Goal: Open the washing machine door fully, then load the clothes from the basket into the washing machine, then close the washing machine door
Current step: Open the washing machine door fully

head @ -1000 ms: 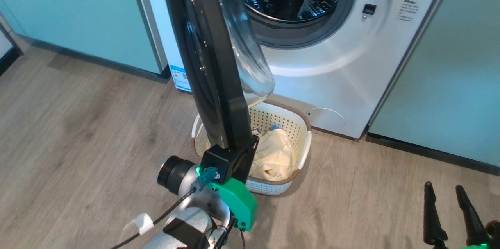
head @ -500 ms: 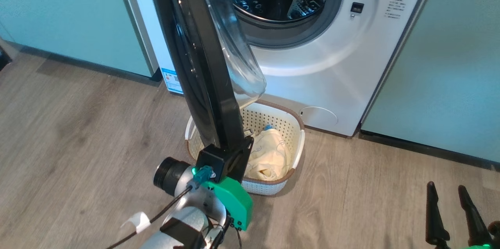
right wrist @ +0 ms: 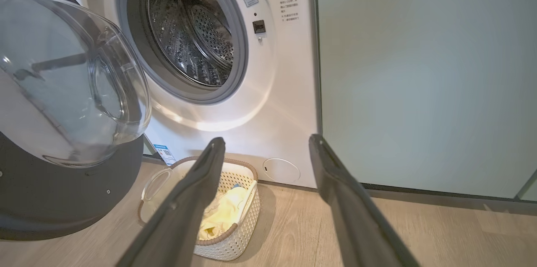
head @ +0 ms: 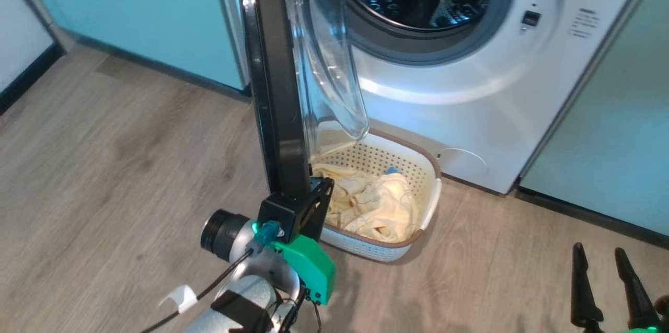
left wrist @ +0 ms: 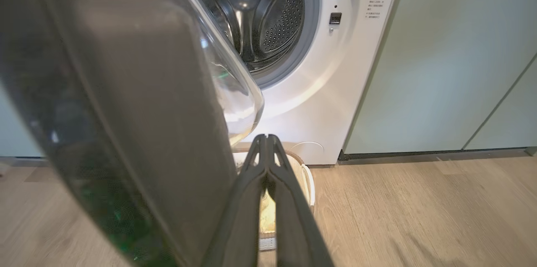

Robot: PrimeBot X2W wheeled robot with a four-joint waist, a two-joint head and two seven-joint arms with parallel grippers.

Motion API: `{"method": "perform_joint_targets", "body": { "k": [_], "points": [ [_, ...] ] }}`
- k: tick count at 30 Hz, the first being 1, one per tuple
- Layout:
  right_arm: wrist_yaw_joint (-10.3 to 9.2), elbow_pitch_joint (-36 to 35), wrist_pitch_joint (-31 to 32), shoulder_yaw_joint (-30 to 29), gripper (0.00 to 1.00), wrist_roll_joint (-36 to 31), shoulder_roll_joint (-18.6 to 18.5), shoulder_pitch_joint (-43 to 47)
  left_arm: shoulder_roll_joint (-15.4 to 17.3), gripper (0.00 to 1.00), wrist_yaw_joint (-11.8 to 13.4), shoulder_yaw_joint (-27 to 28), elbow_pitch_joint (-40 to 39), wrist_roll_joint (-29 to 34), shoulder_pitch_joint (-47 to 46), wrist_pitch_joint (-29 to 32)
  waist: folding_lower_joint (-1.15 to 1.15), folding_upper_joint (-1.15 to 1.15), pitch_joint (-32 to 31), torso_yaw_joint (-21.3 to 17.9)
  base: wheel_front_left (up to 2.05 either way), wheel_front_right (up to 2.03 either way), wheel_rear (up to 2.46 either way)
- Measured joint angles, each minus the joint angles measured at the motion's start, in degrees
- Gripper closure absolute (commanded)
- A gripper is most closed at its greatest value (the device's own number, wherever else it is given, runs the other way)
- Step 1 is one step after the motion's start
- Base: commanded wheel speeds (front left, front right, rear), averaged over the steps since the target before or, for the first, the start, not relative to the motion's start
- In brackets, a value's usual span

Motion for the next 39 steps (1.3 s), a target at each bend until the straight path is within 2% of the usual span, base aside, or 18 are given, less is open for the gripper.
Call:
{"method": "perform_joint_targets", "body": {
  "k": [11, 16, 34, 39],
  "points": [
    [0.0, -0.11, 0.0, -0.16, 0.0, -0.59, 0.0, -0.02, 0.29, 1.0, 1.57, 1.11, -0.86, -0.91, 0.59, -1.01, 0.0, 0.0, 0.67, 6.36, 0.0, 0.0, 0.0],
    [0.0, -0.1, 0.0, -0.22, 0.0, -0.62, 0.0, -0.08, 1.86, 1.0, 3.12, 3.42, -0.51, -1.0, 1.35, -1.6, 0.0, 0.0, 0.94, 8.39, 0.0, 0.0, 0.0],
    [0.0, 0.14, 0.0, -0.3, 0.0, -1.6, 0.01, -0.85, 6.5, 1.0, 5.05, 11.52, 7.03, -3.96, 1.45, -7.64, 0.0, 0.0, 0.15, 8.62, 0.0, 0.0, 0.0],
    [0.0, 0.14, 0.0, -0.34, 0.0, -2.31, 0.01, -0.82, 7.46, 1.0, 4.93, 13.29, 9.65, -4.45, 1.41, -9.83, 0.0, 0.0, -0.13, 8.68, 0.0, 0.0, 0.0]
  ]
}}
